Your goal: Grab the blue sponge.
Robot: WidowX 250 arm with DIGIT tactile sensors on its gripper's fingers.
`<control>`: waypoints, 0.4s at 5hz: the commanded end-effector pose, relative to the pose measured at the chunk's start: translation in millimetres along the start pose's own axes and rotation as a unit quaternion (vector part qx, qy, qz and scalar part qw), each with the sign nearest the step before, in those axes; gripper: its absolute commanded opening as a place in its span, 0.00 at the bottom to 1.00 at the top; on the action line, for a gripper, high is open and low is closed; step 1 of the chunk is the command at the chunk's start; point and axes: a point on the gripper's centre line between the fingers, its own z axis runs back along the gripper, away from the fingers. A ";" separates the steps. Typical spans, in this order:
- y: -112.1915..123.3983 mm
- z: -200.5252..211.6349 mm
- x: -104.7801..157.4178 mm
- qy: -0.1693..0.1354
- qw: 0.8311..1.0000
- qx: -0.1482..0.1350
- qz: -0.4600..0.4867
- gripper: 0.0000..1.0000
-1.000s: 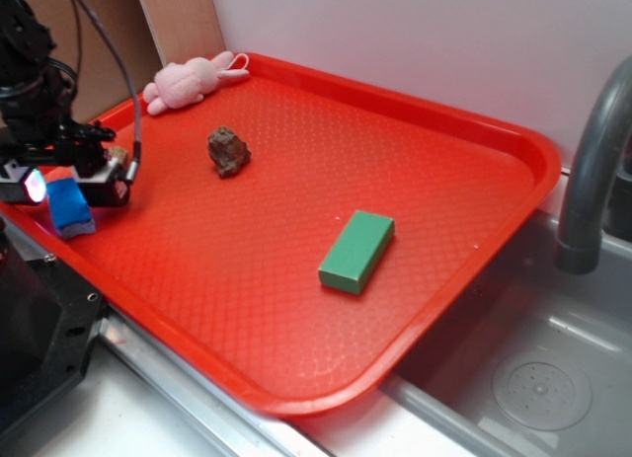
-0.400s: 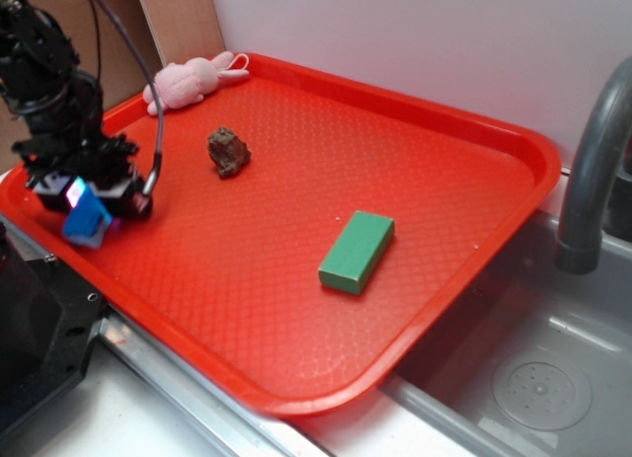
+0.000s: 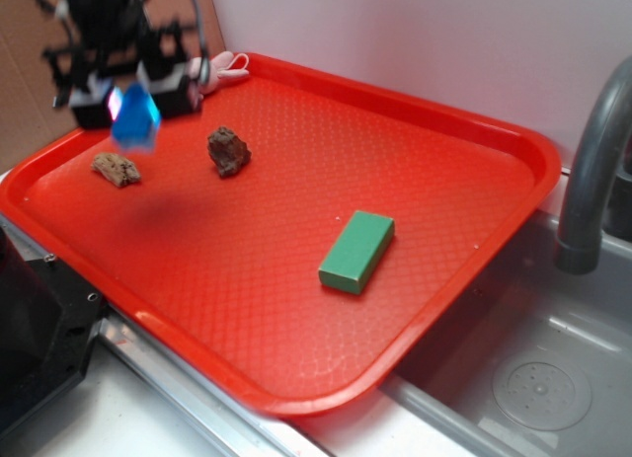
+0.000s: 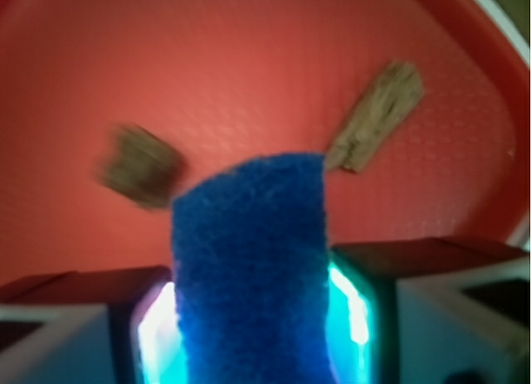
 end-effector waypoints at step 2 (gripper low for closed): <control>-53.3 117.2 -39.2 -0.058 0.948 0.017 -0.313 0.00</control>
